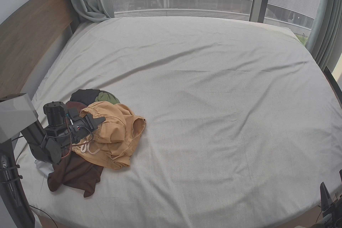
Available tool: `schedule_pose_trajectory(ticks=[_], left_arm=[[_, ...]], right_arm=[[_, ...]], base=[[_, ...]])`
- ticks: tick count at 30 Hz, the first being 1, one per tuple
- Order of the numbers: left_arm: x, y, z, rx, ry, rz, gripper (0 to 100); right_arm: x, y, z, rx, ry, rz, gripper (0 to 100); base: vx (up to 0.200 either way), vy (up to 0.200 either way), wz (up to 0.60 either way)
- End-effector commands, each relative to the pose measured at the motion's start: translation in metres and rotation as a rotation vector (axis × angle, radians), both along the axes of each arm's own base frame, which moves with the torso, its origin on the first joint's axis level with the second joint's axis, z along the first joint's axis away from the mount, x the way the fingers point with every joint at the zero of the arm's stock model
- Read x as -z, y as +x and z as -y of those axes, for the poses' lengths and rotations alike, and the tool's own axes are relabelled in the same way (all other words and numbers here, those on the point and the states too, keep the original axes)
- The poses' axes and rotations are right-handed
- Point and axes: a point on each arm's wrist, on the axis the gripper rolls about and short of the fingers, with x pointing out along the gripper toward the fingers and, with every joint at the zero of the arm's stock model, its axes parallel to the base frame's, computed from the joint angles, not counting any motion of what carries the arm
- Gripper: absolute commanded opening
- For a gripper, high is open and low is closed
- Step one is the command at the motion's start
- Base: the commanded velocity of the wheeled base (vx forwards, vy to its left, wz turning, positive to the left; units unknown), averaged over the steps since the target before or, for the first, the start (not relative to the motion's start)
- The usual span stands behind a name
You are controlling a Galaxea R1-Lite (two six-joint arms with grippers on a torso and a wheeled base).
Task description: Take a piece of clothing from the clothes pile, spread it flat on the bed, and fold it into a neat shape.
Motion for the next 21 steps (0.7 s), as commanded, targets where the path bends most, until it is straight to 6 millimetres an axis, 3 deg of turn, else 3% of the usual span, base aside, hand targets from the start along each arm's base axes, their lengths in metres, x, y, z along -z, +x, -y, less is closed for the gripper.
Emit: schedule_pose_trajectory(ticks=[1,13,21], left_arm=[[-0.032,-0.012,0.004,-0.004,-0.053,0.048,0],[-0.066,-0.037,0.004,-0.016,-0.113,0.091,0],[-0.068,-0.049,0.008,-0.011,-0.135,0.072,0]], right_arm=[[0.005,0.001,0.000,0.000,0.000,-0.009,100],[0.005,0.001,0.000,0.000,-0.004,-0.010,100],[0.005,0.001,0.000,0.000,-0.004,-0.010,100]], base=[[0.000,0.000,0.00],[0.000,0.000,0.00],[0.000,0.000,0.00]])
